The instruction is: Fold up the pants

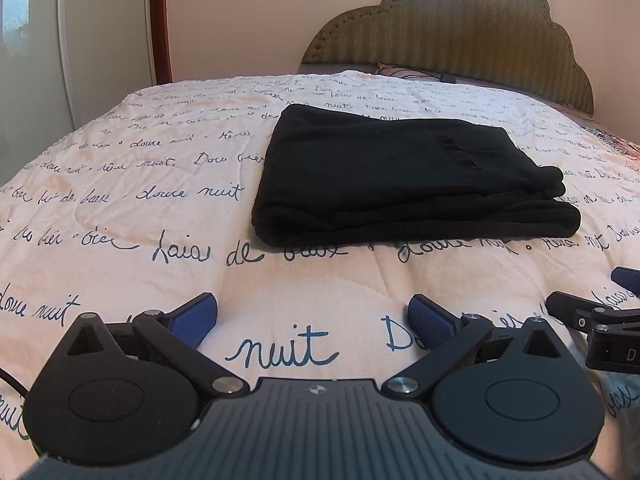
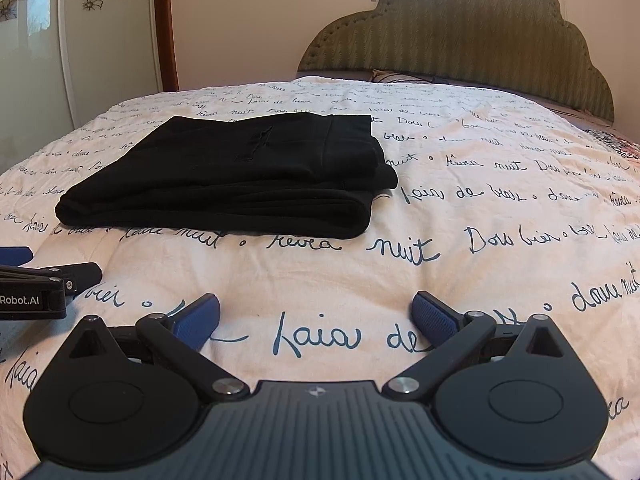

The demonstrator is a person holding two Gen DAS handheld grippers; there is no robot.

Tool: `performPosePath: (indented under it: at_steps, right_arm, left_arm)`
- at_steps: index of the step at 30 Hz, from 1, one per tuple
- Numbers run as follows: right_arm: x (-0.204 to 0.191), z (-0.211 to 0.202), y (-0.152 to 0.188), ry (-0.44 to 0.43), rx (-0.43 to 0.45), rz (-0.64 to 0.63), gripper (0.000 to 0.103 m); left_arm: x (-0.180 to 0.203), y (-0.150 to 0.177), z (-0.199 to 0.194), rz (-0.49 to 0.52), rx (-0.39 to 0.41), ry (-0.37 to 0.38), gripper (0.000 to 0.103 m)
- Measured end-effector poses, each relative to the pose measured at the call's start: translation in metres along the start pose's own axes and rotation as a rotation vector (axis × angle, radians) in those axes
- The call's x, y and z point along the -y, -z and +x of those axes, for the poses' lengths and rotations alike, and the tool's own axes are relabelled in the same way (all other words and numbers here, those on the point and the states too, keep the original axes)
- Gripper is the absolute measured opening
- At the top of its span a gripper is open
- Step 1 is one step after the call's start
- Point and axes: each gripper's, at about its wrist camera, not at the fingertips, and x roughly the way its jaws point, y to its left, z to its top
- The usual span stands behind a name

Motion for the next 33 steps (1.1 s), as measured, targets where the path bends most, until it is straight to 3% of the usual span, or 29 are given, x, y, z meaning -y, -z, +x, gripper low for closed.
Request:
performPosePath:
  at_steps: [33]
  right_arm:
    - [0.0006,-0.0005,0.0005,0.000,0.001,0.001,0.103]
  left_arm:
    - [-0.0014,-0.0028,-0.0002,-0.031,-0.005,0.003,0.103]
